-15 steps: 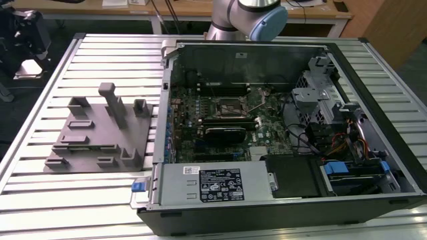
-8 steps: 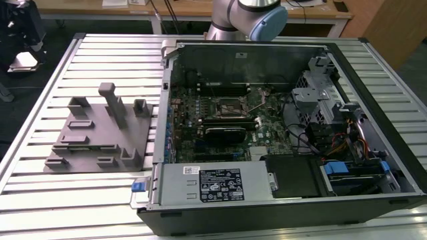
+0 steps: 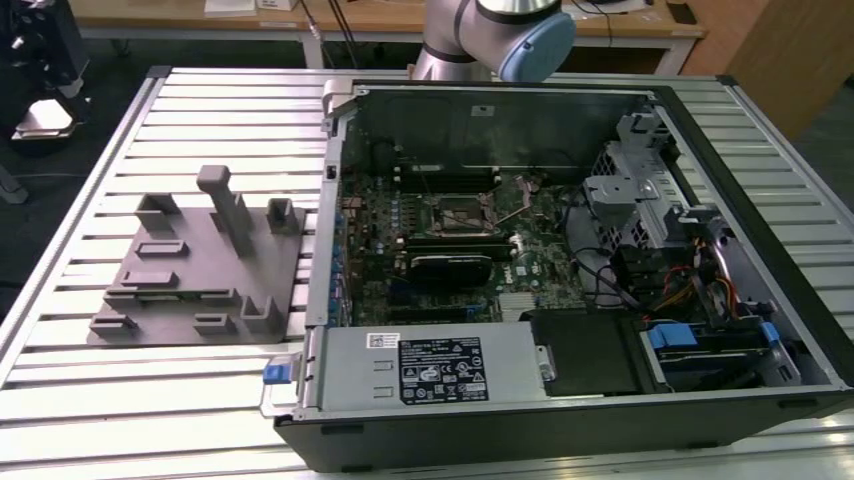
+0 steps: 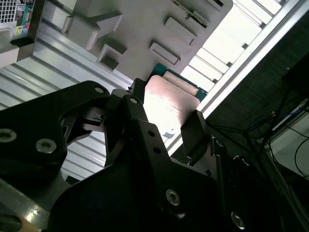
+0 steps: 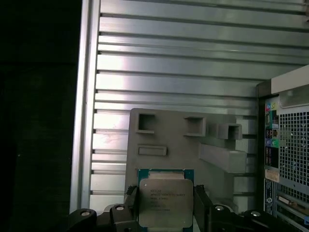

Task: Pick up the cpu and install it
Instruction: 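Pick up the cpu and move it towards the insertion slot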

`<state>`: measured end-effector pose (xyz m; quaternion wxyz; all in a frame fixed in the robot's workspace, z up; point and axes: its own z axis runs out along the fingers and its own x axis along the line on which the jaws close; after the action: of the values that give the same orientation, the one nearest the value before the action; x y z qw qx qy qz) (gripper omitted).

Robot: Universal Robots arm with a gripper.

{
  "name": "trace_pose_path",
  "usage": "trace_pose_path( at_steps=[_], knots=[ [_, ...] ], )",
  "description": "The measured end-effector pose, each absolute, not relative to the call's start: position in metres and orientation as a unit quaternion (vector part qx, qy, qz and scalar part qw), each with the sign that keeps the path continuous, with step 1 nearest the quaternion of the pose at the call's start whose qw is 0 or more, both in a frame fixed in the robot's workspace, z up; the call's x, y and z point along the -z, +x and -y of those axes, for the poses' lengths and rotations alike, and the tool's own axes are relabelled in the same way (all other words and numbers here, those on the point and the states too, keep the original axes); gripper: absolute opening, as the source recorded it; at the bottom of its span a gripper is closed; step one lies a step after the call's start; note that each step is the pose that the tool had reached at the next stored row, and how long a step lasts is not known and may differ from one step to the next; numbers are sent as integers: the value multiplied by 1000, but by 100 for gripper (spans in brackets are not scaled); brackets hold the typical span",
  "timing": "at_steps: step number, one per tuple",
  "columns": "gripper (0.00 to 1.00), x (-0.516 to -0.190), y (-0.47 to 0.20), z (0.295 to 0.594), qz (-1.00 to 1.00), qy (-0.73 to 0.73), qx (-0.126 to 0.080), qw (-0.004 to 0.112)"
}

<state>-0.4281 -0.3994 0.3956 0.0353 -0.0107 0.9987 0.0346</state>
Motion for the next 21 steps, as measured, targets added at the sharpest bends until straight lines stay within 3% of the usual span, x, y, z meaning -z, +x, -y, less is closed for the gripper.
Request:
trace_pose_path(
  at_steps=[21],
  knots=[
    [54, -396, -401, 396, -999, -11, -35, 35]
  ],
)
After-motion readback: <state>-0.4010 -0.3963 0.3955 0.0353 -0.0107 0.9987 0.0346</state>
